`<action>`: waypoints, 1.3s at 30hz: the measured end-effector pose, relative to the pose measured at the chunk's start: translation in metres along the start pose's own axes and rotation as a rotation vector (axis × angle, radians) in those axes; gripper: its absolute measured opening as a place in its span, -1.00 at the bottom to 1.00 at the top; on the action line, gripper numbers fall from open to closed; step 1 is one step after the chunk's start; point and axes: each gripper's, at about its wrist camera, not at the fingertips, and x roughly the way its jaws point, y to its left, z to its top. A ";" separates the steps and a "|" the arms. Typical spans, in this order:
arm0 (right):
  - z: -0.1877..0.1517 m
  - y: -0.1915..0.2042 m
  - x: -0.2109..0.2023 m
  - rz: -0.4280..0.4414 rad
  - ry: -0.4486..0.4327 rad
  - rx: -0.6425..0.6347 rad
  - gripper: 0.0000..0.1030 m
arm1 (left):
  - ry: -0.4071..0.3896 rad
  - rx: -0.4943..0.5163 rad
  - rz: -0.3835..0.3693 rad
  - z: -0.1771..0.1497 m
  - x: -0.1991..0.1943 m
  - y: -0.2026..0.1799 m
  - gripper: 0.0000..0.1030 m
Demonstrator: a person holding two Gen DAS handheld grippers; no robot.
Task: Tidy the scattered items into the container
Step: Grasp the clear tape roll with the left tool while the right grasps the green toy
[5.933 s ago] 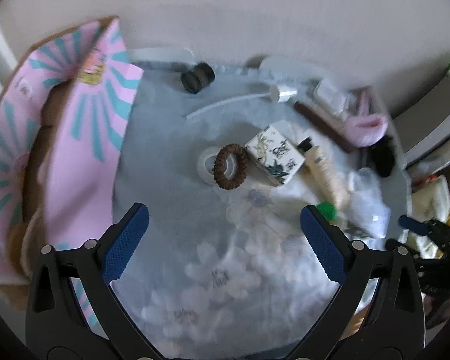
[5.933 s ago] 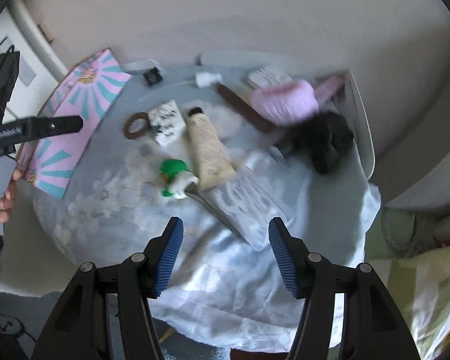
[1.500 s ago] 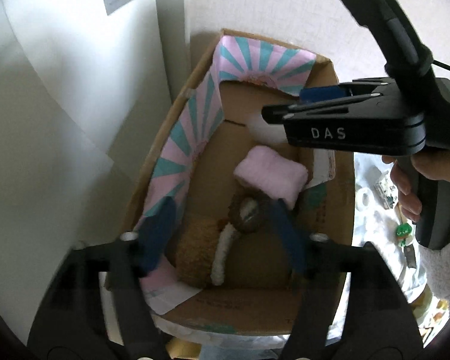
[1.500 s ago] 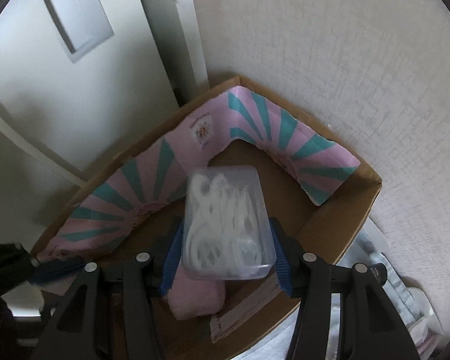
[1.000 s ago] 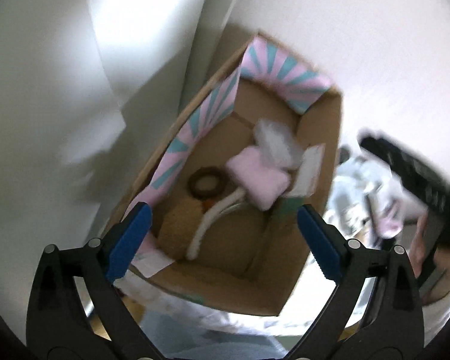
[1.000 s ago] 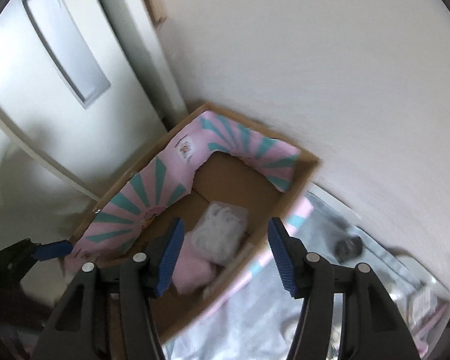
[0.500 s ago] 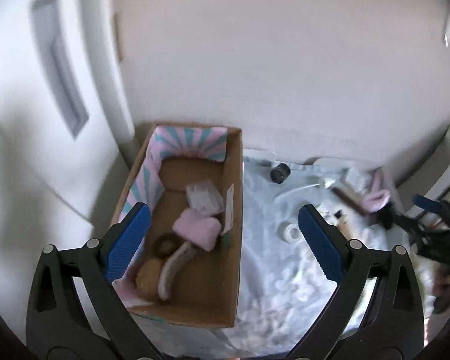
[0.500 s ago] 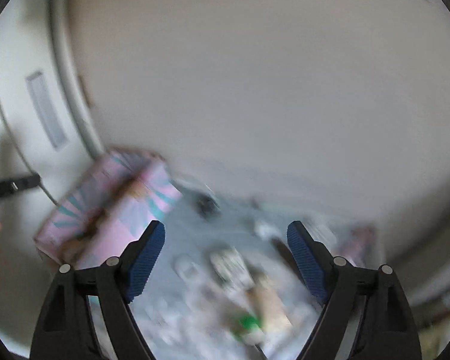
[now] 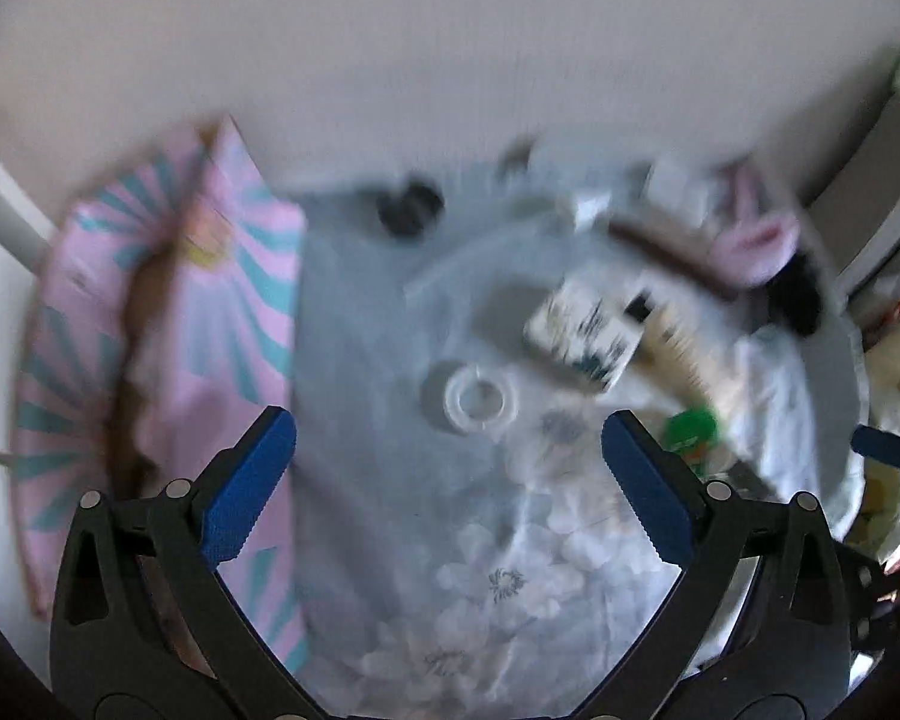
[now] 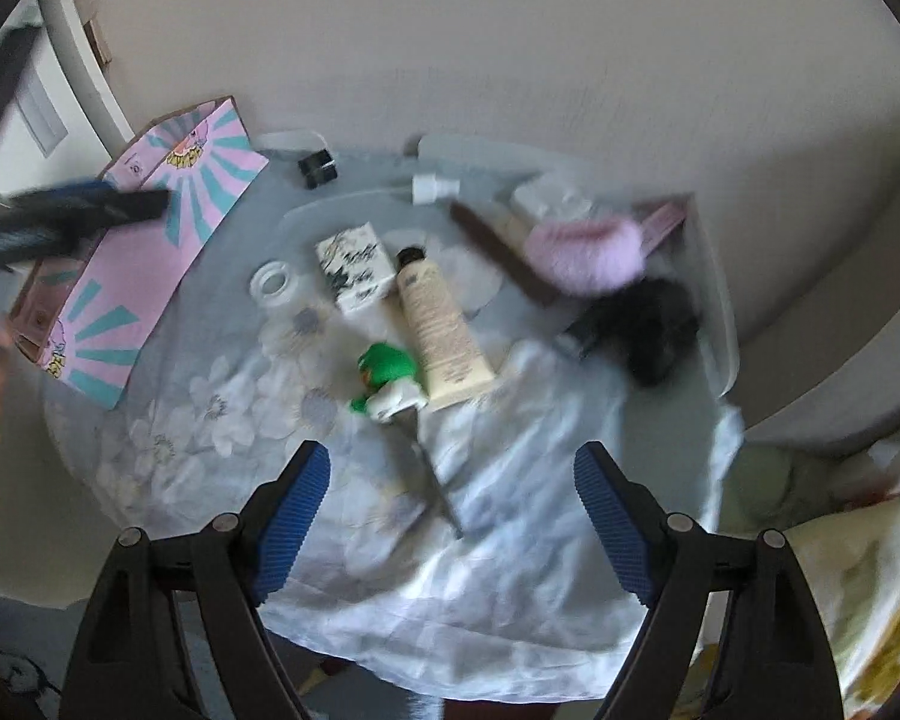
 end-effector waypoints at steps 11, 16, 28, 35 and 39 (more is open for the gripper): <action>0.002 0.014 0.061 0.058 0.020 -0.033 0.57 | 0.100 0.017 -0.002 -0.011 0.059 -0.005 0.98; 0.014 0.018 0.074 0.070 0.028 -0.054 0.57 | 0.120 0.004 -0.022 -0.010 0.071 -0.004 0.97; 0.023 0.028 0.091 0.065 0.047 -0.128 0.10 | 0.075 0.048 -0.021 -0.027 0.066 -0.007 0.37; 0.023 0.019 0.088 0.075 0.039 -0.094 -0.19 | 0.052 0.059 -0.026 -0.037 0.055 -0.005 -0.22; 0.023 0.017 0.080 0.077 0.024 -0.081 -0.19 | 0.045 0.056 -0.025 -0.046 0.044 -0.005 -0.22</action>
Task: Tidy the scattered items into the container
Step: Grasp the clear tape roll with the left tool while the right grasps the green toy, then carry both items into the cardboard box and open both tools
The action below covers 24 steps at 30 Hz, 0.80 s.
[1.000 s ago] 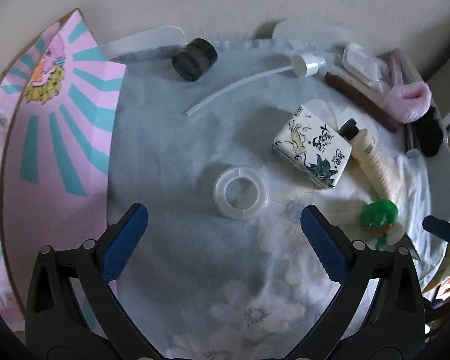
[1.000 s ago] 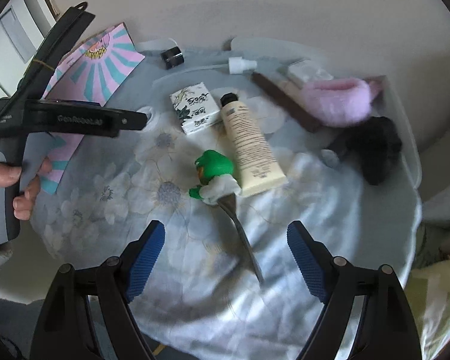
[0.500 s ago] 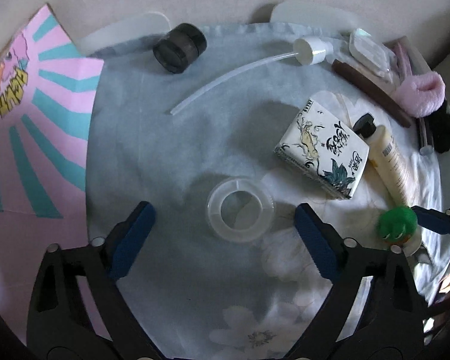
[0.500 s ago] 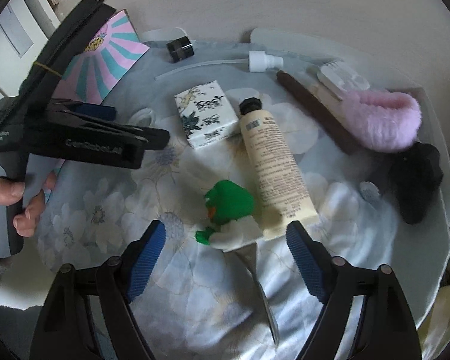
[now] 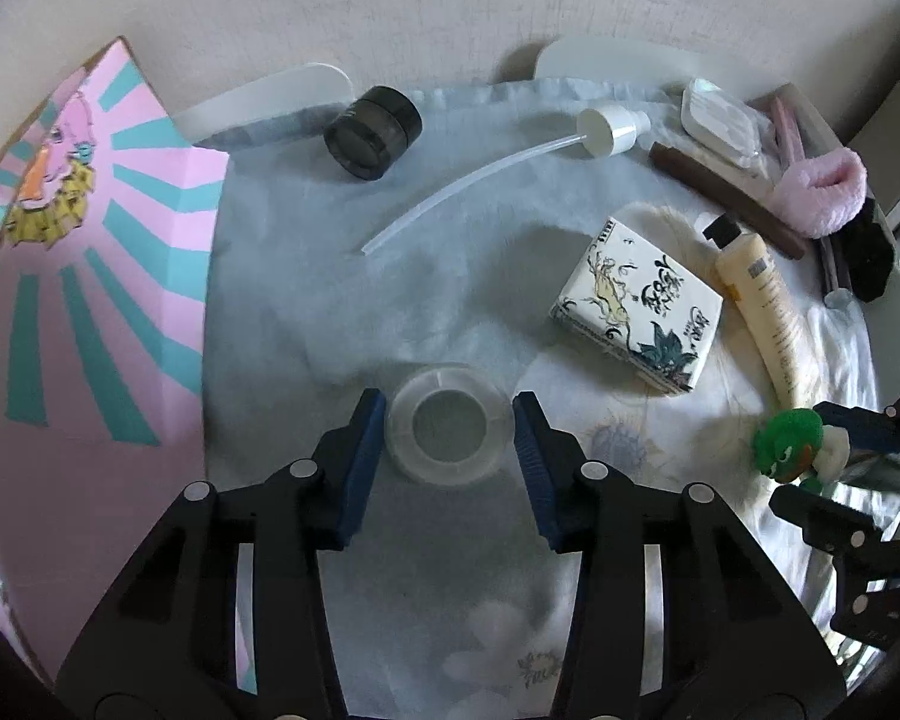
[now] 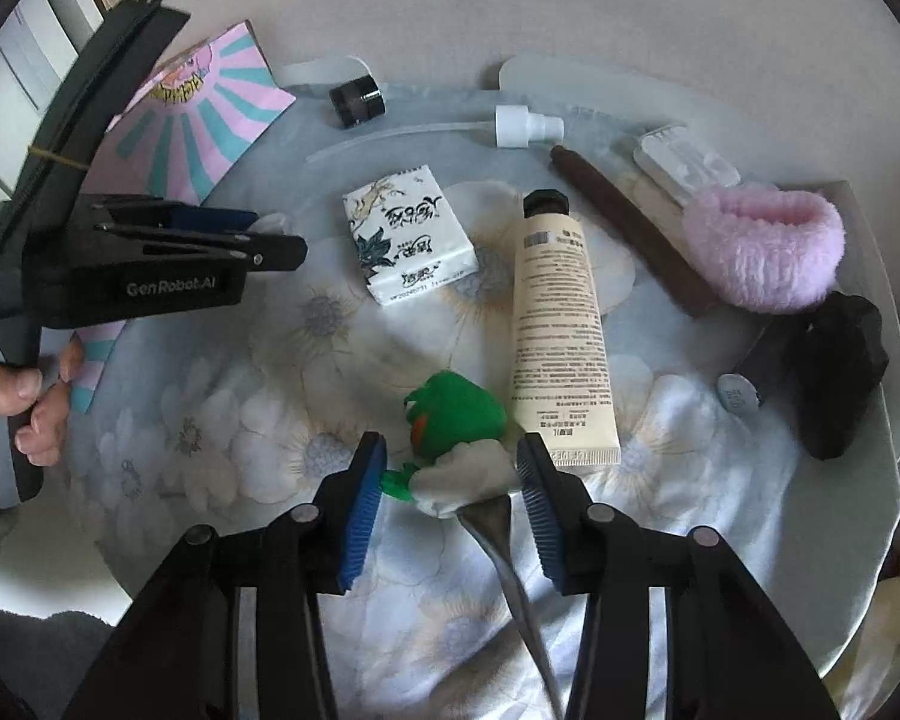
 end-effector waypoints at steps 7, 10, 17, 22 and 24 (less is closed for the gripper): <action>-0.006 -0.001 -0.021 -0.001 -0.032 0.022 -0.19 | -0.039 -0.016 0.006 0.003 -0.042 0.012 -0.22; -0.005 0.000 -0.032 0.008 -0.053 0.040 -0.19 | -0.038 -0.018 0.050 0.026 -0.057 0.022 -0.22; 0.011 0.011 -0.073 0.007 -0.115 0.023 -0.19 | -0.118 -0.086 0.047 0.020 -0.112 0.042 -0.22; 0.037 0.038 -0.111 0.029 -0.207 -0.058 -0.19 | -0.199 -0.138 0.091 0.019 -0.162 0.066 -0.22; 0.051 0.052 -0.123 0.031 -0.236 -0.109 -0.19 | -0.224 -0.163 0.110 0.015 -0.181 0.080 -0.22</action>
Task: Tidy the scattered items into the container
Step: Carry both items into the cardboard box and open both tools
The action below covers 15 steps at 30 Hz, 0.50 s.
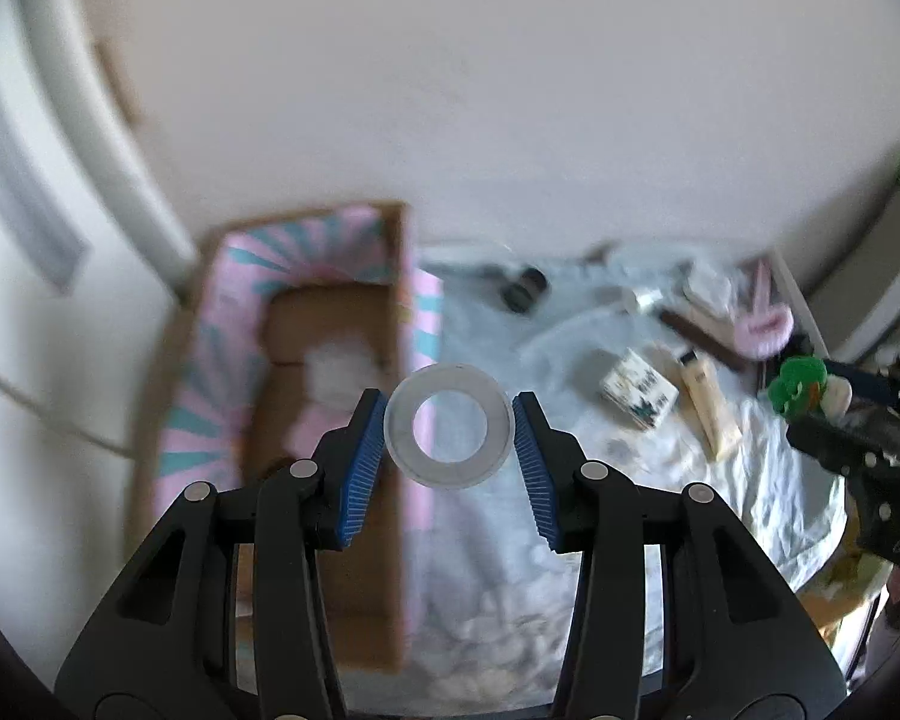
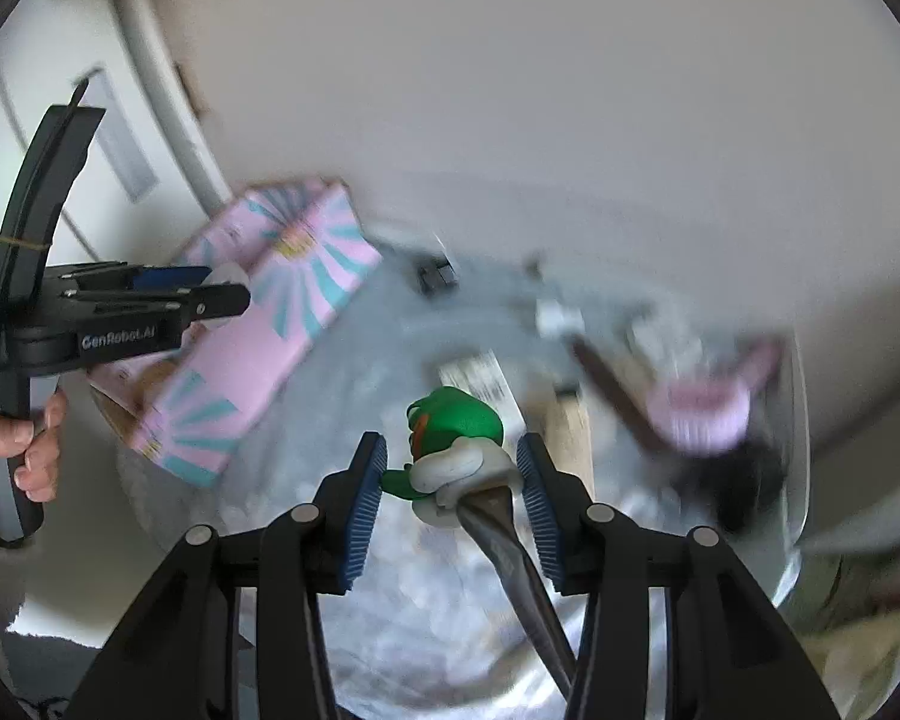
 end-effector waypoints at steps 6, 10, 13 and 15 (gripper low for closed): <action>0.057 0.042 -0.012 0.060 -0.078 -0.133 -0.19 | -0.098 -0.077 0.077 0.006 -0.049 0.057 -0.22; 0.094 0.067 -0.010 0.149 -0.113 -0.180 -0.19 | -0.125 -0.126 0.104 0.011 -0.067 0.087 -0.22; 0.121 0.093 -0.002 0.185 -0.134 -0.240 -0.19 | -0.137 -0.149 0.126 0.012 -0.070 0.105 -0.22; 0.139 0.110 0.008 0.225 -0.137 -0.258 -0.19 | -0.147 -0.154 0.119 0.010 -0.067 0.114 -0.22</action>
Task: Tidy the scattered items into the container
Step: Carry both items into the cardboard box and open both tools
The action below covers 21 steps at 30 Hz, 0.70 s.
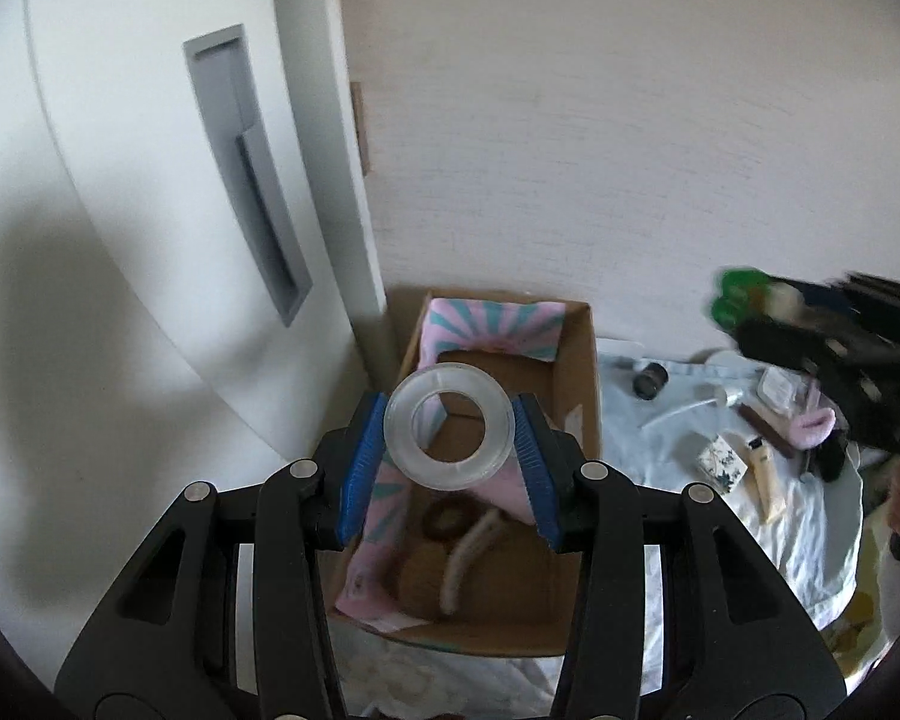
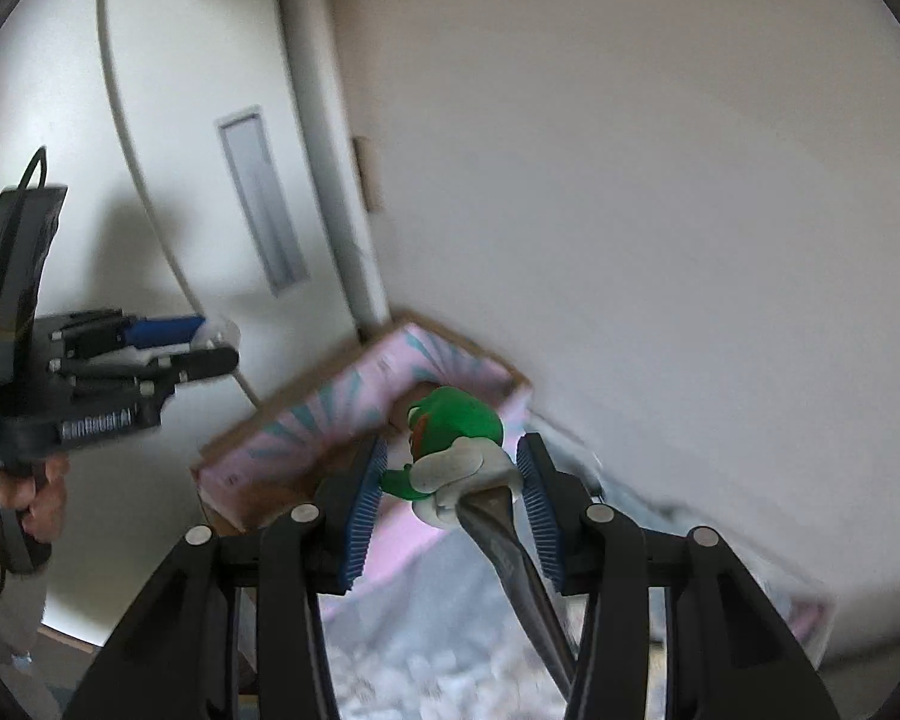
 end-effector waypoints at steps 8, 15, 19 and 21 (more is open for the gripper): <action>0.032 0.022 0.108 0.103 0.071 0.100 -0.19 | 0.110 -0.005 -0.038 -0.022 0.064 0.008 -0.22; 0.008 0.031 0.201 0.070 0.209 0.110 -0.19 | 0.223 0.035 -0.041 -0.056 0.122 -0.001 -0.22; 0.008 0.026 0.222 0.065 0.250 0.107 -0.19 | 0.271 0.023 -0.056 -0.076 0.134 -0.001 -0.22; 0.008 0.026 0.230 0.058 0.270 0.100 -0.19 | 0.284 0.013 -0.063 -0.078 0.137 -0.001 -0.22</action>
